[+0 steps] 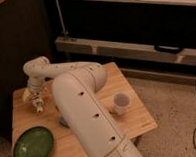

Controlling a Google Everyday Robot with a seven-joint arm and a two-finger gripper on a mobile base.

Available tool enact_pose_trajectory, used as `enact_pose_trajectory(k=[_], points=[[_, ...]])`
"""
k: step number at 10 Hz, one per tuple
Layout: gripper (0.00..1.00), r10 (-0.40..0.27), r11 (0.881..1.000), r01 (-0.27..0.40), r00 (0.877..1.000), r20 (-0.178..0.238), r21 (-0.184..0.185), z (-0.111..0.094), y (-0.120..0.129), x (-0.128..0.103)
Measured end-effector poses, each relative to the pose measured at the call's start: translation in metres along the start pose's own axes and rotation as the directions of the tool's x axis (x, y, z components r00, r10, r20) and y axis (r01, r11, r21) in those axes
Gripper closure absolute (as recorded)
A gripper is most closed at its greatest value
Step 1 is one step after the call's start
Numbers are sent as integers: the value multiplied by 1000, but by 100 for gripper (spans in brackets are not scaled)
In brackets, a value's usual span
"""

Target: Place the bottle in the ceramic bowl

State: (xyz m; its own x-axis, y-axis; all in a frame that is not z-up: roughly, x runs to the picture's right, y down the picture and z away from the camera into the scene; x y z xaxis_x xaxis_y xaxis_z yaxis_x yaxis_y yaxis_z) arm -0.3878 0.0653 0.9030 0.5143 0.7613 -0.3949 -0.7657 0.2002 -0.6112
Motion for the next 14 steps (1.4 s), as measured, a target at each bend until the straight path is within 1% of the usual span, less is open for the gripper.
enact_pose_trajectory(k=[2,3,4,5,6,7,8,9,10,11,12,13,14], points=[[21,15,1000,-15,1000,-5,-12,9,-3,4],[25,12,1000,-12,1000,-8,-15,13,0,5],[37,1,1000,-1,1000,-11,-15,15,6,3],[45,-10,1000,10,1000,-15,-10,16,10,2],[55,-22,1000,22,1000,-19,-4,17,16,0],[67,-35,999,35,999,-32,11,19,22,-3],[76,-29,999,31,998,-48,25,20,22,-4],[86,3,999,0,997,-75,39,21,21,-5],[95,37,998,-34,996,-83,43,21,16,-6],[100,37,999,-35,997,-70,23,13,8,-1],[100,8,1000,-9,999,-43,-19,4,4,2],[100,-32,997,31,999,-10,-73,-12,0,6],[100,-95,984,98,995,25,-149,-32,-1,16]])
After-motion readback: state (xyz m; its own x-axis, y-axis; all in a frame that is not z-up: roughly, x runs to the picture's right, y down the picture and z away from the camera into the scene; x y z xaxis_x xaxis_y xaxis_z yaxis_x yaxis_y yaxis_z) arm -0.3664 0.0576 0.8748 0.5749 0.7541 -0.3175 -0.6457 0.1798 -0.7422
